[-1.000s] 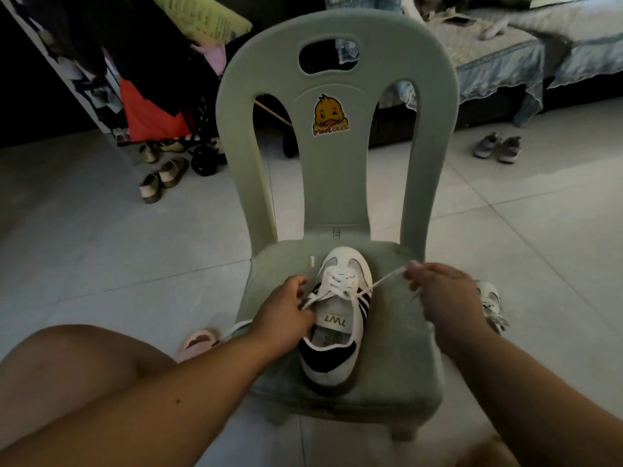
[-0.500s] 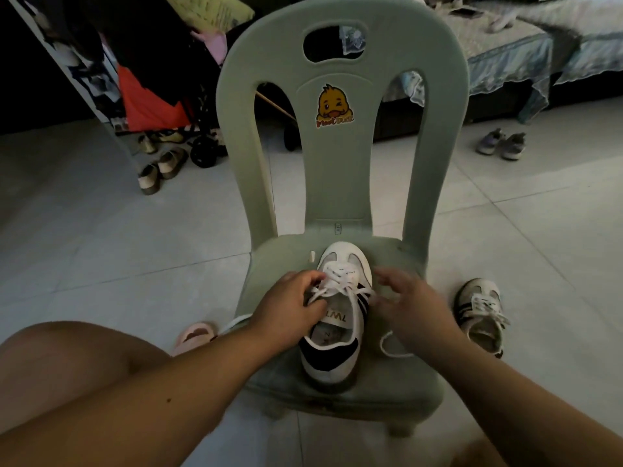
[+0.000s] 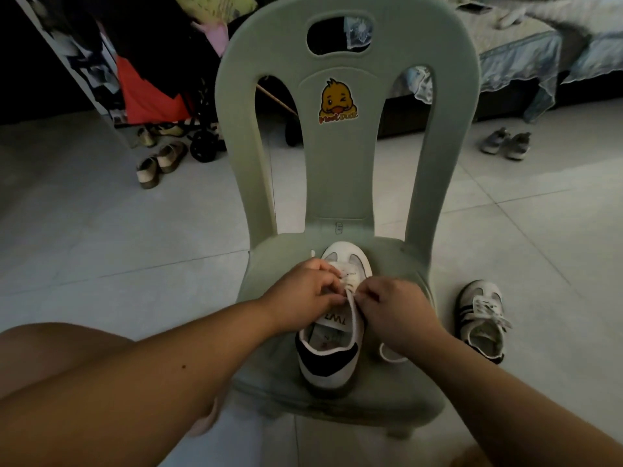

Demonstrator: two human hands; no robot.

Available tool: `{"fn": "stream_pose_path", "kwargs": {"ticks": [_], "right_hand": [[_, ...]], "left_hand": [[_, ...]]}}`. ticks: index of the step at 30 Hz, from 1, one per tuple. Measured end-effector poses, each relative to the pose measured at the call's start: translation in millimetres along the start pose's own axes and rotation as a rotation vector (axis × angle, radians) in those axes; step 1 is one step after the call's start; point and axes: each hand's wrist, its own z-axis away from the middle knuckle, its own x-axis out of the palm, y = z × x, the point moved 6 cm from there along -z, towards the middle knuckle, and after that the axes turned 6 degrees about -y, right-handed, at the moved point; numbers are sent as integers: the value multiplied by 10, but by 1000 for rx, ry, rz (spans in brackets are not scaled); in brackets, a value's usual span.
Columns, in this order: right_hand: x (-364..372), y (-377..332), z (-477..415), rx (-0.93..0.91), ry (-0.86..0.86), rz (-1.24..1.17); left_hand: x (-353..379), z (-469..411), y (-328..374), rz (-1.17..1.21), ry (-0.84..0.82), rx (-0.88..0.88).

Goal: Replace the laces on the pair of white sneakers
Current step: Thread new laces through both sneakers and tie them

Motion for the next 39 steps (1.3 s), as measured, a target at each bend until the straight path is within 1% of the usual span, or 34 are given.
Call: {"fn": "stream_pose_path", "kwargs": {"ticks": [2,3,4,5,6,7,8,9,10,12,13,14,15,17,19,21,23,25,26,28,29,30,31,33,35,37,39], "right_hand": [[26,8,1,141,-89,-245],[91,39,19,225,-163,-326],[138,88,19,317,-216,-462],[184,130,18,395,-242,-677],[224,113,54,459,-314,-902],[262,141,97,557,-343,-1065],[284,171,98,571,-372,-1096],[288,190,94,582,-374,-1061],[253,207,67,550,-343,-956],[69,160,-15,337,-228,-524],[-3,110,-51,228,-195,-354],[-44,66,-63,137,-191,-240],[-55,31,-64,65,-204,-171],[-76,-22,-71,-18,-205,-29],[-77,-71,-69,-75,-202,137],[-50,-97,-67,-93,-193,230],[1,-74,-77,-46,-229,180],[69,-12,-53,113,-296,-43],[121,50,-35,229,-330,-247],[238,138,63,541,-368,-868],[270,138,119,642,-380,-1065],[289,148,140,672,-393,-1135],[297,158,143,666,-392,-1116],[227,190,90,551,-319,-867],[106,151,36,376,-220,-581],[73,71,36,233,-213,-346],[91,9,56,165,-219,-147]], "left_hand": [[43,-18,2,51,-49,-25],[61,-25,3,73,-66,-40],[74,-38,1,92,-77,-63],[85,-54,7,114,-80,-89],[95,-69,9,150,-75,-120],[100,-86,20,196,-60,-148],[107,-101,29,230,-45,-173],[110,-110,40,236,-28,-189],[111,-117,39,211,-9,-200],[110,-110,-3,146,30,-218],[107,-96,-43,145,53,-226],[108,-84,-84,174,70,-236],[110,-71,-117,210,78,-239],[139,-55,-148,261,67,-238],[172,-58,-151,285,43,-250],[186,-76,-144,270,30,-271],[180,-93,-118,222,8,-292],[167,-92,-67,191,-15,-294],[158,-88,-42,184,-15,-284],[120,-68,-1,214,24,-238],[93,-44,-6,270,56,-230],[61,-14,-34,334,96,-247],[39,17,-92,389,125,-293],[18,69,-229,441,143,-386],[32,107,-292,435,62,-443],[25,139,-288,364,-23,-432],[-25,152,-277,242,-52,-391]]}}
